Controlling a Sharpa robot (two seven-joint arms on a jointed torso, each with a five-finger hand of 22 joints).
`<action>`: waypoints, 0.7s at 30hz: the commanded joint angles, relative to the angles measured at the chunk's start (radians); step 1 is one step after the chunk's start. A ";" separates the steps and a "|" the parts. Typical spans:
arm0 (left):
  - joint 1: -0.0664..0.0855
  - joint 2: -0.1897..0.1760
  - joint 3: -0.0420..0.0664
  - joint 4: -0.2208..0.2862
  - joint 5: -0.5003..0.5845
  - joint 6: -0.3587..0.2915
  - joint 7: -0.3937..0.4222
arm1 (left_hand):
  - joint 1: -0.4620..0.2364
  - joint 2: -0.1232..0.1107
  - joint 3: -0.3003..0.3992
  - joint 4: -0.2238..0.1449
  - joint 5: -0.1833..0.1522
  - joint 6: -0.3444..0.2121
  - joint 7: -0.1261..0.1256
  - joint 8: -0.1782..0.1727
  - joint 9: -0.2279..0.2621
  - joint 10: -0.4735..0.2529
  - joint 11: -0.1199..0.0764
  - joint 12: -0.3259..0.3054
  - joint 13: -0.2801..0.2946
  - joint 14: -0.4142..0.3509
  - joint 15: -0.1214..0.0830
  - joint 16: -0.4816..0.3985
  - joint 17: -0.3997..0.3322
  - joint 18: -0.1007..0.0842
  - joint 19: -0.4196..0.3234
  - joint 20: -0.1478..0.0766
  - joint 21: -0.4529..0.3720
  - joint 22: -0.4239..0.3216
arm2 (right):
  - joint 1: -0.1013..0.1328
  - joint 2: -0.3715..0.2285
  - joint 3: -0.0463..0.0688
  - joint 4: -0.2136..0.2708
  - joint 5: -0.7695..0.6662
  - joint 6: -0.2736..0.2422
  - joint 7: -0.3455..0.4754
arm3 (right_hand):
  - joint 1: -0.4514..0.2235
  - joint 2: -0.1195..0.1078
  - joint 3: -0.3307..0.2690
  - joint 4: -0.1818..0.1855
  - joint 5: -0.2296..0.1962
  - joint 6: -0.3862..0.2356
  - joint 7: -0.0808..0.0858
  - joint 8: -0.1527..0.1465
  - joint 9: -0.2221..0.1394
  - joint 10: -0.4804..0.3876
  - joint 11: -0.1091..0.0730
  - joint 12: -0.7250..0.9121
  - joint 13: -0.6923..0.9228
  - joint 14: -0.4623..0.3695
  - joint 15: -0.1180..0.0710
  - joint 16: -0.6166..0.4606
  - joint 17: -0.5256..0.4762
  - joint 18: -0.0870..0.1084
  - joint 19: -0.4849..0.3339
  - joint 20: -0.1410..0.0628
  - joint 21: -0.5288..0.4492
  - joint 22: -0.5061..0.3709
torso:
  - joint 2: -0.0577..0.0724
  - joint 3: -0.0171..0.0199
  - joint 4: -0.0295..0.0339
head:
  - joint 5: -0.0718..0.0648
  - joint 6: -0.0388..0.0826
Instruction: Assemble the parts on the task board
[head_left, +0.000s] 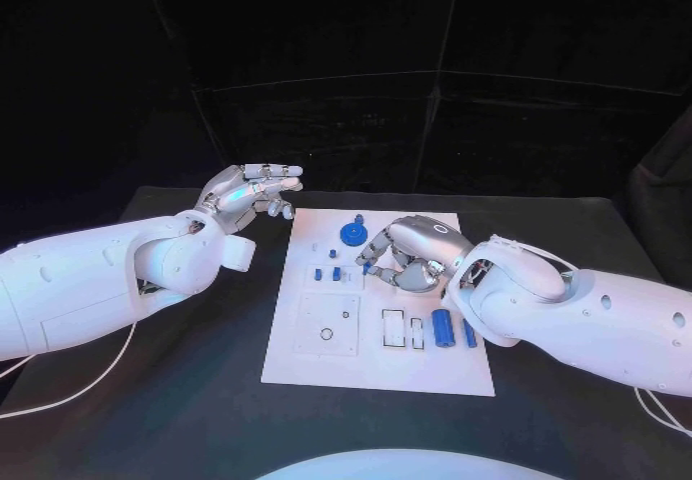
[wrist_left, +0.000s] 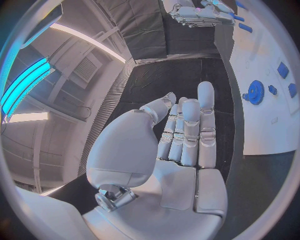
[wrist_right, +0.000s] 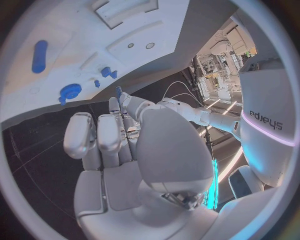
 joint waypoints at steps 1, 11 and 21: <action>0.002 0.003 0.001 0.001 0.002 -0.001 0.009 | 0.003 0.007 -0.002 -0.007 -0.002 -0.001 0.005 -0.003 -0.001 -0.009 0.002 0.004 0.001 -0.006 0.002 -0.003 -0.001 0.012 -0.007 0.000 -0.004 -0.001 | -0.024 0.021 -0.001 -0.019 -0.002 -0.014 0.035 | -0.009 0.000 0.005 -0.004 0.007 -0.001 0.005 -0.004 -0.001 -0.004 0.005 -0.003 -0.001 0.028 -0.002 0.006 0.000 -0.017 0.006 0.004 0.004 0.001 | 0.001 -0.0011 0.0002 | 0.027 -0.007; 0.002 0.011 0.001 0.001 0.001 -0.006 0.009 | 0.003 0.007 -0.003 -0.008 -0.002 -0.003 0.007 -0.004 -0.002 -0.014 0.003 0.005 0.002 -0.008 0.003 -0.004 -0.004 0.012 -0.007 0.001 -0.006 -0.002 | -0.080 0.085 -0.001 -0.078 -0.045 0.018 0.033 | -0.012 0.000 0.007 -0.008 0.010 -0.005 0.006 -0.005 -0.002 -0.008 0.007 -0.006 -0.002 0.028 0.000 0.008 0.001 -0.017 0.007 0.005 0.005 0.002 | 0.001 -0.0001 -0.0004 | 0.054 -0.023; 0.002 0.015 0.001 0.000 0.000 -0.008 0.011 | 0.002 0.008 -0.008 -0.010 -0.002 -0.013 0.011 -0.007 -0.002 -0.036 0.009 0.008 0.002 -0.013 0.007 -0.004 -0.009 0.011 -0.009 0.003 -0.010 -0.005 | -0.109 0.123 -0.002 -0.106 -0.080 0.032 0.017 | -0.013 0.000 0.010 -0.013 0.013 -0.008 0.007 -0.006 -0.002 -0.010 0.007 -0.007 -0.002 0.028 0.001 0.009 0.001 -0.017 0.006 0.005 0.005 0.001 | 0.001 0.0023 -0.0014 | 0.066 -0.030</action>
